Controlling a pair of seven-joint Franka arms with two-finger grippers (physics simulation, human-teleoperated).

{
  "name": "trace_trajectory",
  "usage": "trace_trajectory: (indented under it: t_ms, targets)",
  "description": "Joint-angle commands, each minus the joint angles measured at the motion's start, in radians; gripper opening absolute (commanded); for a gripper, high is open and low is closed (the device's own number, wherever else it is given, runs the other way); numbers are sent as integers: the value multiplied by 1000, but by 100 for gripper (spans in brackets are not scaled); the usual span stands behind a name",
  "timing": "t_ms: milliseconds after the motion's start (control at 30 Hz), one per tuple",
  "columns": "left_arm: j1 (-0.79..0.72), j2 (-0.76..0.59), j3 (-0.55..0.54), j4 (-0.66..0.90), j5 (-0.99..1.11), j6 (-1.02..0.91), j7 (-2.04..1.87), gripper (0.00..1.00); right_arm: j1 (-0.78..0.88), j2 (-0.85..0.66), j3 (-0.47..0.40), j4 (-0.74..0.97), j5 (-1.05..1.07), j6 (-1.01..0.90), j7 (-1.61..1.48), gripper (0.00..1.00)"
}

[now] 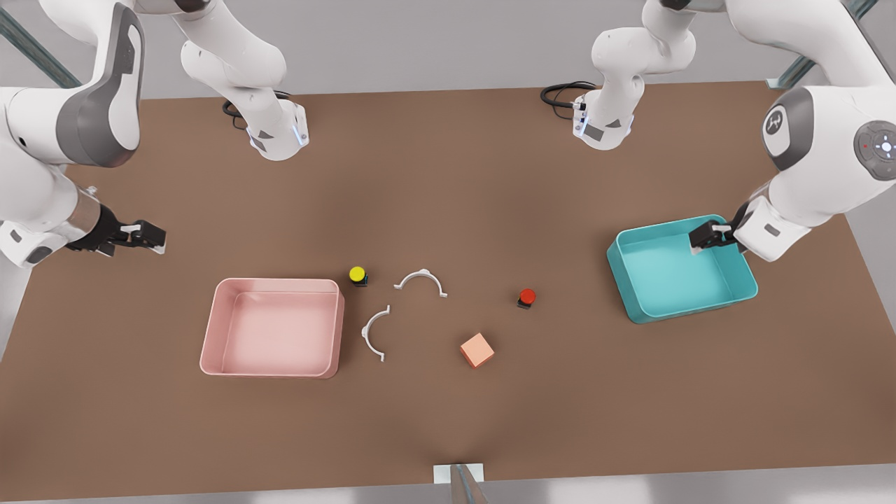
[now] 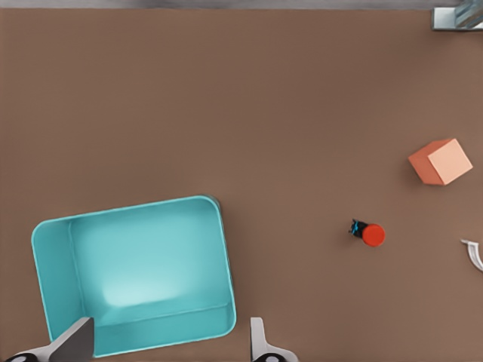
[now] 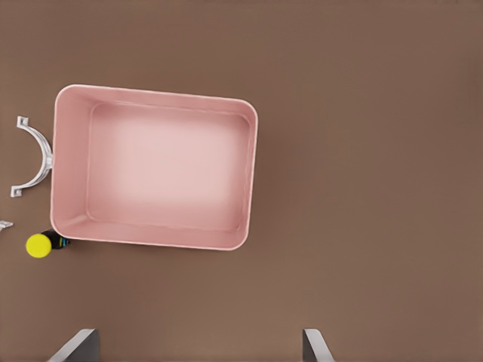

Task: Place the red button in the blue storage box with the left arm, and place the yellow button in the pink storage box with the right arm

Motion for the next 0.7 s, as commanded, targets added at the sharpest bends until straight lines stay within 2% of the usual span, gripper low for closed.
trace_trajectory:
  t_ms: [0, 67, 133, 200, 233, 300, 333, 400, 500, 667]
  targets:
    - [-3, 1, -2, 0, 1, 19, -14, 100, -4, -1, 0, -1, -1, 6, -33, 100]
    - [-70, 38, -3, 0, 1, -28, -14, 100, -1, -1, 0, -2, 1, 13, -27, 100]
    - [-201, 90, -3, 0, 1, -19, -16, 100, 33, 2, 3, -1, 15, 32, 82, 100]
    - [-313, 148, -3, -12, -4, 148, -52, 100, 119, 66, 16, 4, 19, 38, 344, 100]
    - [-354, 196, -3, -47, 0, 272, -109, 100, 206, 122, 42, 44, 18, 39, 579, 100]
    - [-445, 208, -2, -249, 21, 594, -259, 100, 384, 206, 46, 47, 16, 105, 919, 100]
    - [-474, 233, -2, -297, 102, 702, -301, 100, 464, 250, 46, 48, 15, 170, 1122, 100]
    - [-502, 283, -2, -351, 127, 844, -408, 100, 590, 310, 46, 44, 10, 289, 1496, 100]
    - [-500, 296, 1, -454, 127, 1004, -410, 100, 627, 341, 43, -7, -7, 323, 1667, 100]
    - [-499, 366, 3, -452, 127, 1067, -453, 100, 608, 341, 40, -30, -7, 348, 1667, 100]
